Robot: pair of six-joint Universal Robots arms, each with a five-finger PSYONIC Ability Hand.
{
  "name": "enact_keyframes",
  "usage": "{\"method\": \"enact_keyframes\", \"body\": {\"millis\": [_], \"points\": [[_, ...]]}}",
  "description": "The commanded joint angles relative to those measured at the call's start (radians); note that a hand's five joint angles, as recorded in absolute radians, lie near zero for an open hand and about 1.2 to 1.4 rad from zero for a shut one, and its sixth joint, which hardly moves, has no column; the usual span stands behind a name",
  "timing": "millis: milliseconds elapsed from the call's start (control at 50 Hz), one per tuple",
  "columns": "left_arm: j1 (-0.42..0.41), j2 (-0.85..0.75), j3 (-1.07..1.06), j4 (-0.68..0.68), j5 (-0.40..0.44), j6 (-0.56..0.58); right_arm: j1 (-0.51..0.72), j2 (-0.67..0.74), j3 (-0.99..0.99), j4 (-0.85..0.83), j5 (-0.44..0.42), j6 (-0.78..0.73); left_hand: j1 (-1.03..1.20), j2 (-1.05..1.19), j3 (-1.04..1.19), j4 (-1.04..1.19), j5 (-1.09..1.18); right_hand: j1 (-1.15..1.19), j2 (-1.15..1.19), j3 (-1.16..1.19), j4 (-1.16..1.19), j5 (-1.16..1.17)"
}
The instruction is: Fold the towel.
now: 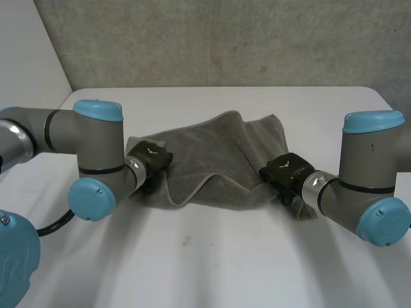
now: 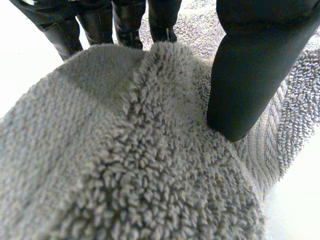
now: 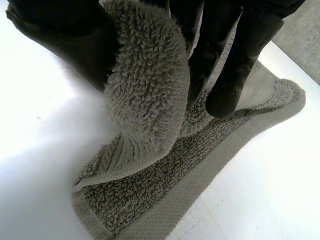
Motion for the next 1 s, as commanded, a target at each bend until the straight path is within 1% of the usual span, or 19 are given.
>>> {"method": "enact_keyframes", "body": {"millis": [20, 160, 200, 360, 540, 600, 620, 640, 660, 680, 820, 860, 880, 900, 920, 940, 960, 980, 1000], "points": [[-0.001, 0.051, -0.032, -0.006, -0.007, 0.017, 0.000, 0.000, -0.001, 0.001, 0.002, 0.000, 0.126, 0.125, 0.126, 0.125, 0.132, 0.063, 0.063, 0.067, 0.055, 0.058], [-0.019, 0.132, -0.107, 0.001, 0.002, 0.017, 0.000, 0.000, -0.001, 0.003, 0.002, 0.000, 0.082, 0.081, 0.081, 0.081, 0.088, 0.063, 0.063, 0.067, 0.055, 0.058], [-0.025, 0.159, -0.146, 0.004, 0.008, 0.017, 0.000, -0.001, -0.001, 0.003, 0.002, 0.000, 0.018, 0.017, 0.017, 0.017, 0.024, 0.063, 0.063, 0.067, 0.055, 0.058], [-0.047, 0.155, -0.173, 0.004, 0.005, 0.020, 0.000, -0.001, -0.001, 0.003, 0.002, 0.000, 0.017, 0.017, 0.017, 0.017, 0.023, 0.063, 0.063, 0.067, 0.055, 0.058], [-0.047, 0.130, -0.170, 0.017, 0.004, 0.020, 0.000, -0.003, -0.001, 0.003, 0.002, 0.000, 0.020, 0.020, 0.020, 0.019, 0.026, 0.063, 0.063, 0.067, 0.055, 0.058], [-0.047, 0.127, -0.171, 0.020, -0.002, 0.020, 0.000, -0.001, -0.001, 0.003, 0.002, 0.000, 0.094, 0.093, 0.093, 0.093, 0.100, 0.063, 0.063, 0.067, 0.055, 0.058], [-0.049, 0.129, -0.171, 0.020, -0.005, 0.020, 0.000, -0.001, -0.001, 0.003, 0.002, 0.000, 0.262, 0.261, 0.262, 0.261, 0.268, 0.063, 0.063, 0.067, 0.055, 0.058], [-0.052, 0.133, -0.174, 0.020, -0.005, 0.019, 0.000, -0.001, -0.001, 0.003, 0.004, 0.000, 0.497, 0.496, 0.496, 0.496, 0.503, 0.063, 0.063, 0.067, 0.055, 0.058], [-0.052, 0.134, -0.174, 0.020, -0.005, 0.019, -0.002, -0.003, -0.002, 0.005, 0.004, 0.000, 0.499, 0.498, 0.498, 0.498, 0.505, 0.063, 0.063, 0.067, 0.055, 0.058], [-0.056, 0.138, -0.176, 0.022, -0.004, 0.019, -0.002, -0.003, -0.002, 0.005, 0.004, 0.000, 0.592, 0.591, 0.591, 0.591, 0.598, 0.063, 0.063, 0.067, 0.055, 0.058], [-0.079, 0.219, -0.179, 0.028, -0.031, 0.002, -0.014, -0.011, -0.005, 0.009, 0.015, 0.025, 0.592, 0.592, 0.592, 0.592, 0.598, 0.063, 0.063, 0.067, 0.055, 0.058], [-0.073, 0.279, -0.199, 0.075, -0.070, 0.000, -0.018, -0.014, -0.005, 0.011, 0.025, 0.038, 0.592, 0.592, 0.592, 0.592, 0.598, 0.063, 0.063, 0.067, 0.055, 0.058], [-0.073, 0.279, -0.199, 0.076, -0.070, 0.000, -0.018, -0.014, -0.005, 0.011, 0.025, 0.038, 0.592, 0.592, 0.592, 0.592, 0.598, 0.063, 0.063, 0.067, 0.055, 0.058], [-0.065, 0.311, -0.216, 0.117, -0.097, -0.004, -0.025, -0.017, -0.004, 0.011, 0.042, 0.066, 0.592, 0.592, 0.592, 0.592, 0.598, 0.063, 0.063, 0.067, 0.055, 0.058], [-0.065, 0.311, -0.216, 0.117, -0.097, -0.004, -0.031, -0.023, -0.002, 0.014, 0.059, 0.103, 0.592, 0.592, 0.592, 0.592, 0.598, 0.063, 0.063, 0.067, 0.055, 0.058], [-0.058, 0.348, -0.243, 0.164, -0.126, -0.015, -0.031, -0.023, -0.002, 0.014, 0.059, 0.103, 0.592, 0.592, 0.592, 0.592, 0.598, 0.063, 0.063, 0.067, 0.055, 0.058], [-0.046, 0.374, -0.271, 0.198, -0.146, -0.029, -0.041, -0.030, -0.001, 0.014, 0.073, 0.142, 0.592, 0.592, 0.592, 0.592, 0.598, -0.055, -0.055, -0.051, -0.063, -0.061], [-0.045, 0.374, -0.271, 0.198, -0.147, -0.029, -0.052, -0.038, 0.002, 0.014, 0.082, 0.181, 0.592, 0.592, 0.592, 0.592, 0.598, -0.362, -0.361, -0.357, -0.370, -0.367], [-0.027, 0.402, -0.307, 0.226, -0.160, -0.047, -0.052, -0.038, 0.002, 0.014, 0.082, 0.181, 0.592, 0.592, 0.592, 0.592, 0.598, -0.365, -0.364, -0.360, -0.373, -0.370]]}}
